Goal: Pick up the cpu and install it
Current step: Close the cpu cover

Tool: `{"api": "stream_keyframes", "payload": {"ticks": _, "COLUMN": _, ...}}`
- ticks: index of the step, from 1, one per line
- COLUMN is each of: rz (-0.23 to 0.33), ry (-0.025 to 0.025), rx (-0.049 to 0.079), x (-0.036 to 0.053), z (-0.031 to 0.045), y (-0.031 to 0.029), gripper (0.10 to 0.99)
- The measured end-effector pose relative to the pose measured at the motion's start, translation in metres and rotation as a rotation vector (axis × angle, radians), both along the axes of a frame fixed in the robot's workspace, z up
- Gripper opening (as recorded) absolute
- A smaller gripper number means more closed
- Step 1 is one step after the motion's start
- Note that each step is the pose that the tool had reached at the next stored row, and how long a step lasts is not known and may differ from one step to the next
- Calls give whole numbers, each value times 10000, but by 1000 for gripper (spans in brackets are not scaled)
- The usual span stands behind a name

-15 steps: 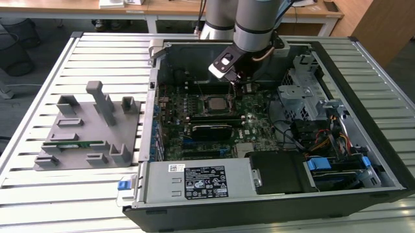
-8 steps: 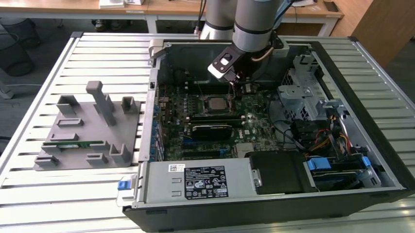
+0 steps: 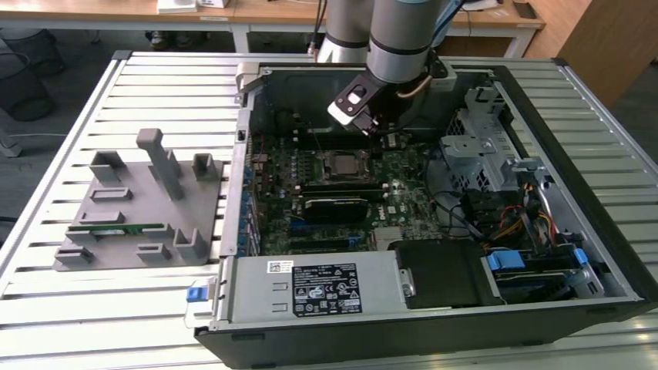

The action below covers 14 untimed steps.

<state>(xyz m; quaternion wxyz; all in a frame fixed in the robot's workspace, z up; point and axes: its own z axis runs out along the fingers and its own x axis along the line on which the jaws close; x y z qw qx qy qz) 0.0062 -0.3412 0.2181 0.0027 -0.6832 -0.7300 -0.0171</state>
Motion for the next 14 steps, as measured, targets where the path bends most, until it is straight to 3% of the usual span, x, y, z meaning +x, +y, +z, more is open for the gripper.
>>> {"api": "stream_keyframes", "payload": {"ticks": 14, "rz": 1, "ry": 0, "rx": 1, "x": -27, "z": -21, "y": 0, "gripper": 106}}
